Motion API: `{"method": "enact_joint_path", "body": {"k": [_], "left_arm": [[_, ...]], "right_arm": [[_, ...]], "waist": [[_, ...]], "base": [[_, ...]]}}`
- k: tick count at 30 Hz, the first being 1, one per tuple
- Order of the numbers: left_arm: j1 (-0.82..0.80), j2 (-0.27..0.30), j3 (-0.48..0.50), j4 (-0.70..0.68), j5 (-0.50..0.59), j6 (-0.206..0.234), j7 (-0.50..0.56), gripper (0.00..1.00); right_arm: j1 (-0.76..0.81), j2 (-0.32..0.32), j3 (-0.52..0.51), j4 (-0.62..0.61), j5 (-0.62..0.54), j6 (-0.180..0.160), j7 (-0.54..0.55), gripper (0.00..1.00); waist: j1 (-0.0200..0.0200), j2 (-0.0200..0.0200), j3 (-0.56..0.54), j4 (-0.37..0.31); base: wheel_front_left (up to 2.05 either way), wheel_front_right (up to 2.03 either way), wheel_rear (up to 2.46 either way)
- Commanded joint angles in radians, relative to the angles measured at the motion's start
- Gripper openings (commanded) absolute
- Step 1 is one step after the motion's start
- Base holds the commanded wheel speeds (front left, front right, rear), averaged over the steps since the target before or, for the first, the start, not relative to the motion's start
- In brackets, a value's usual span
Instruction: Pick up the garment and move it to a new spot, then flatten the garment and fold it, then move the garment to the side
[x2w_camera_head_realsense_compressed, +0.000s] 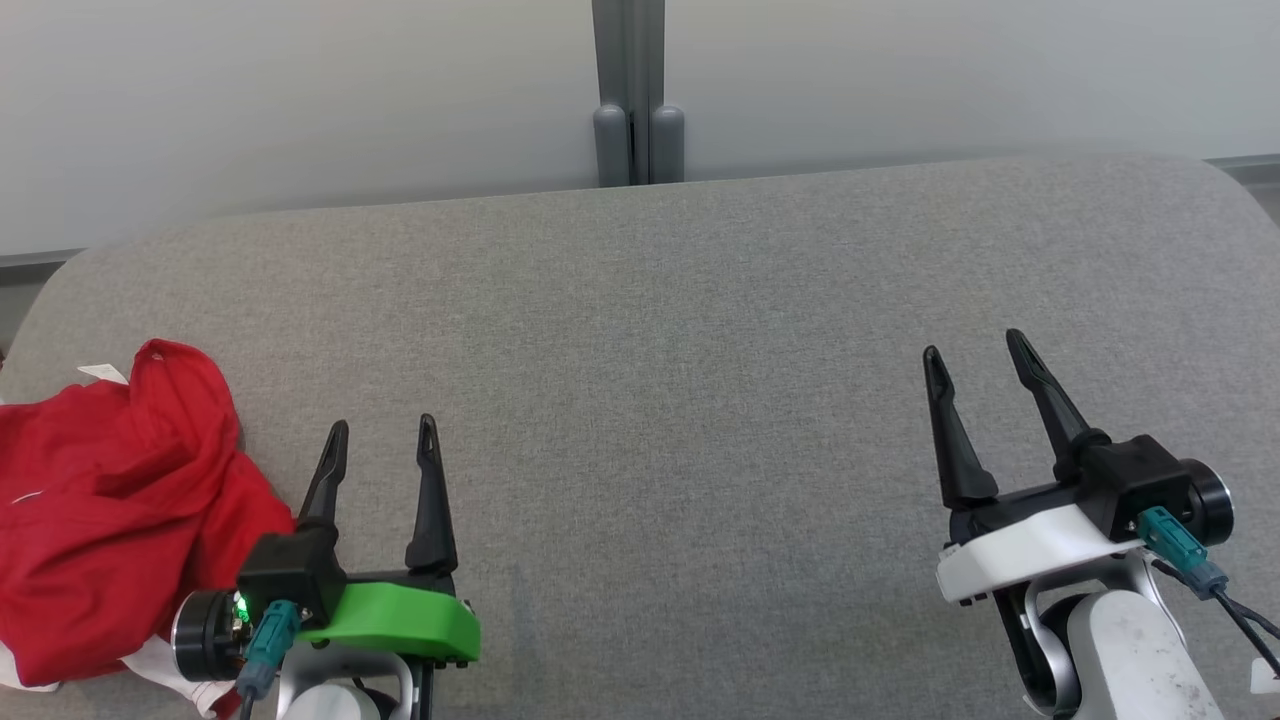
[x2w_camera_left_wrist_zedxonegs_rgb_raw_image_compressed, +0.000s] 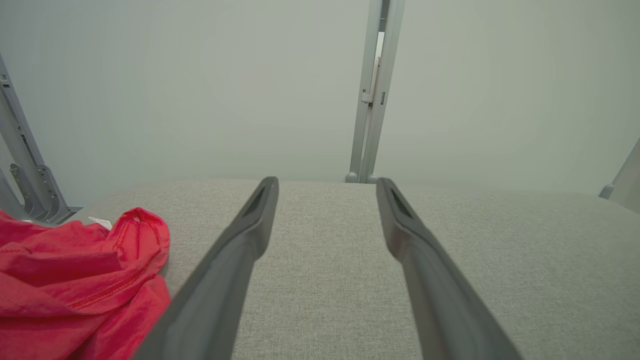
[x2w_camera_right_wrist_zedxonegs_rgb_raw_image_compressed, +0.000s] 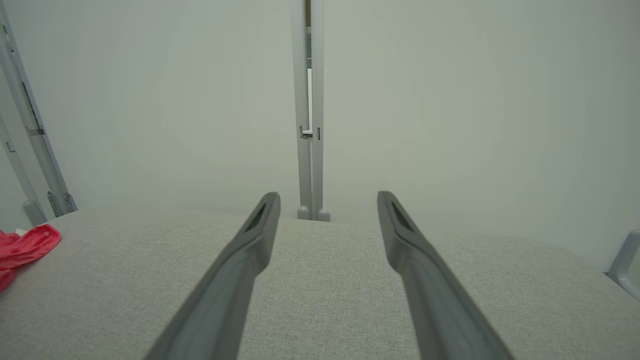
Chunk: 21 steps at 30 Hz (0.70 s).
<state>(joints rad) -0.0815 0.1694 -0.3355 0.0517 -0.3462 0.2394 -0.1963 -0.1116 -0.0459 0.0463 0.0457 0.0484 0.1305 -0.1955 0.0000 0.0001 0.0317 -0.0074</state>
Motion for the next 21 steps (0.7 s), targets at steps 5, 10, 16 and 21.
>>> {"method": "enact_joint_path", "body": {"k": [5, 10, 16, 21], "left_arm": [[0.015, -0.016, 0.025, -0.010, 0.067, -0.031, -0.019, 1.00], [0.026, -0.039, 0.037, -0.009, 0.108, -0.048, -0.028, 1.00], [0.048, -0.085, 0.106, 0.011, 0.074, -0.110, -0.039, 1.00], [0.056, -0.110, 0.154, 0.050, 0.090, -0.167, -0.049, 1.00]], "right_arm": [[0.001, -0.005, 0.002, -0.020, -0.060, 0.000, -0.020, 1.00], [0.005, -0.005, 0.008, -0.024, -0.059, 0.000, -0.030, 1.00], [0.011, -0.005, 0.005, -0.021, 0.090, 0.000, -0.040, 1.00], [0.020, -0.006, -0.002, 0.007, 0.182, 0.000, -0.049, 1.00]], "waist": [[0.0000, -0.0001, 0.005, 0.001], [0.0000, -0.0001, 0.008, 0.002], [0.0000, -0.0001, 0.008, 0.001], [0.0000, -0.0001, 0.007, 0.000]], "base": [[0.00, 0.00, 0.00], [0.00, 0.00, 0.00], [0.00, 0.00, 0.00], [0.00, 0.00, 0.00]]}}
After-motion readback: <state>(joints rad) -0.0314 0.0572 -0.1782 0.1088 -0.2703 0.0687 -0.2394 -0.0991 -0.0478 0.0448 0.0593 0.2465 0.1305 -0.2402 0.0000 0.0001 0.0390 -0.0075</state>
